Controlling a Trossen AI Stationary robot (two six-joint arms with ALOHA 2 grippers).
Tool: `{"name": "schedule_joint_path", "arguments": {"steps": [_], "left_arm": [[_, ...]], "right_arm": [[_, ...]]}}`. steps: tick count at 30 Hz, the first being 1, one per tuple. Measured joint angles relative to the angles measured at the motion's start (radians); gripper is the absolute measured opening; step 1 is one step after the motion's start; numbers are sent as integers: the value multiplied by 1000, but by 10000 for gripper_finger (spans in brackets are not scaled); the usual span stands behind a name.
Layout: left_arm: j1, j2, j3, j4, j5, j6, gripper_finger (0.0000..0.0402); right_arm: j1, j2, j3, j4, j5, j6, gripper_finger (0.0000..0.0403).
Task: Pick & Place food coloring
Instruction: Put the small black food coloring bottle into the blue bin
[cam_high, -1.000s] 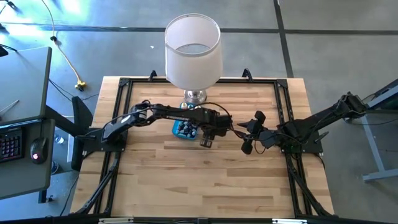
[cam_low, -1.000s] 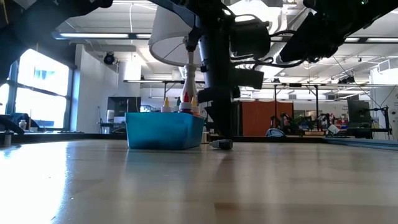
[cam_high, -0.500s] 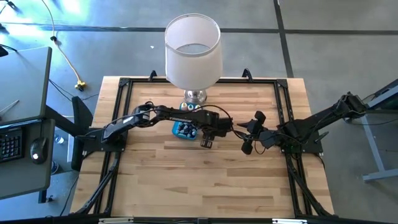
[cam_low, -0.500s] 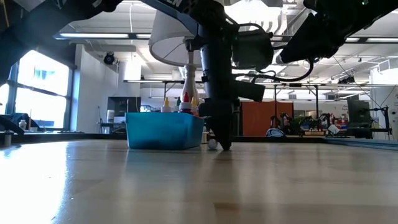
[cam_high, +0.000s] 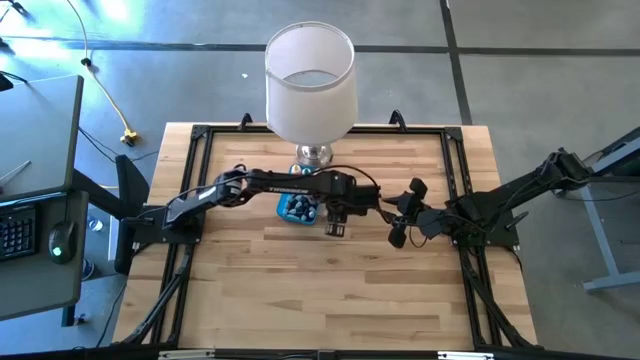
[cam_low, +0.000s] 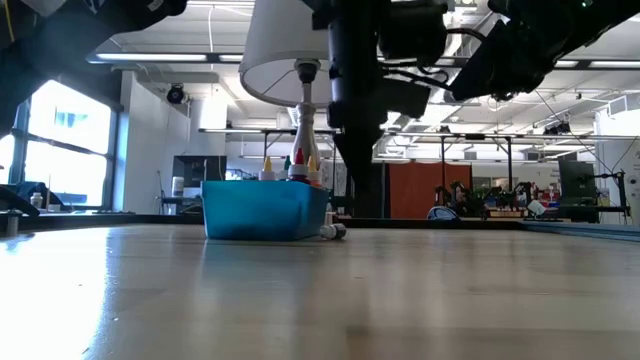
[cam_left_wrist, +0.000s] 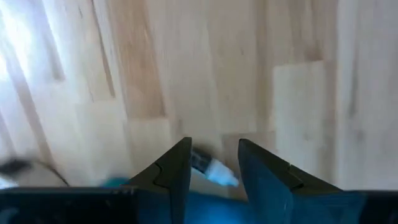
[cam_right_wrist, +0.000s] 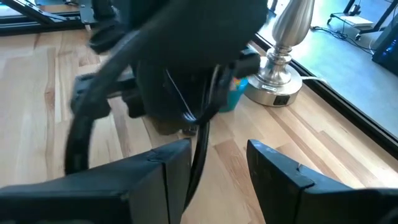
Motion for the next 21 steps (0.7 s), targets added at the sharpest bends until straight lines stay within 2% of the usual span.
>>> {"name": "schedule_joint_path", "arguments": {"steps": [2, 5, 9, 13, 21], "left_arm": [[-11, 0, 17, -35, -13, -116, 128], [-22, 0, 6, -27, -46, -383, 128], [-29, -1, -68, 52, -113, -532, 128], [-30, -1, -124, 88, -156, -628, 128], [-30, -1, -147, 81, -264, -636, 128]], "right_arm": [[0, 0, 0, -1, 0, 0, 149], [0, 0, 0, -5, 0, 0, 149], [0, 0, 0, -6, -2, 0, 149], [0, 0, 0, -5, -3, 7, 149], [0, 0, 0, -4, -4, 8, 149]]}}
